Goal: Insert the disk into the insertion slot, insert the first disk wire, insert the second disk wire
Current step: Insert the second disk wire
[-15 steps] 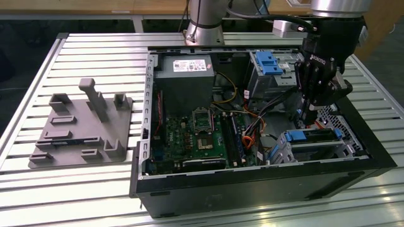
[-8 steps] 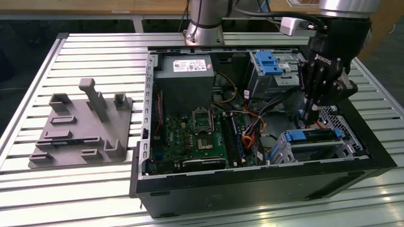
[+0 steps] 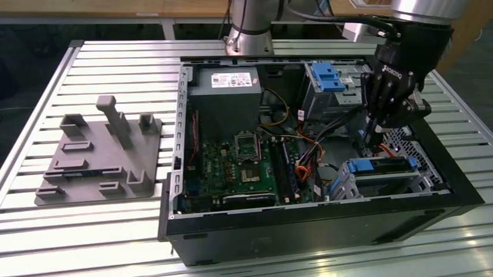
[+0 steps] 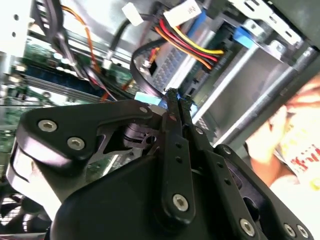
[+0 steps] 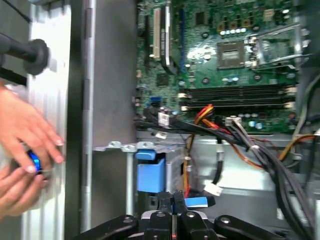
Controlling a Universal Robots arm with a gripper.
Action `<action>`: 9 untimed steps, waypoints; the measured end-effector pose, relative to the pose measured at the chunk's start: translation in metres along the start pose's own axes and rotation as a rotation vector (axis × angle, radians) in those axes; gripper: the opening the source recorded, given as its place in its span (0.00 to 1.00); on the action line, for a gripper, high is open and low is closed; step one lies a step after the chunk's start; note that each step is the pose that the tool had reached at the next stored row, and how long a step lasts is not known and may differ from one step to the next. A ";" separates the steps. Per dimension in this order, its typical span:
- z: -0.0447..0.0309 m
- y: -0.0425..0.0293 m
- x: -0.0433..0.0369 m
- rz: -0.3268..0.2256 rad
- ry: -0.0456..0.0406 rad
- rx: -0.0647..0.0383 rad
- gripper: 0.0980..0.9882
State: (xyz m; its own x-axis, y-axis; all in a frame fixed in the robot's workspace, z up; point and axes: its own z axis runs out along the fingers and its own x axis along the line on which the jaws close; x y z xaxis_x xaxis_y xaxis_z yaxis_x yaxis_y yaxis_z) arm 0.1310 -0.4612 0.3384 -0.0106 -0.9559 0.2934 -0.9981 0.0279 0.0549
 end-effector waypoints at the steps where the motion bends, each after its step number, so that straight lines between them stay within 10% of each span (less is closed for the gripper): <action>1: 0.0001 0.0000 0.0002 -0.001 -0.0157 0.000 0.05; 5: 0.0002 -0.0004 0.0019 -0.004 -0.0704 -0.001 0.05; 9: 0.0003 -0.0031 0.0058 -0.007 -0.0972 -0.006 0.05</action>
State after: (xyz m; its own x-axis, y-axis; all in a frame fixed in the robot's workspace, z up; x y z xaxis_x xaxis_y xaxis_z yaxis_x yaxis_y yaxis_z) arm 0.1340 -0.4669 0.3396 -0.0100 -0.9799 0.1990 -0.9978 0.0228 0.0620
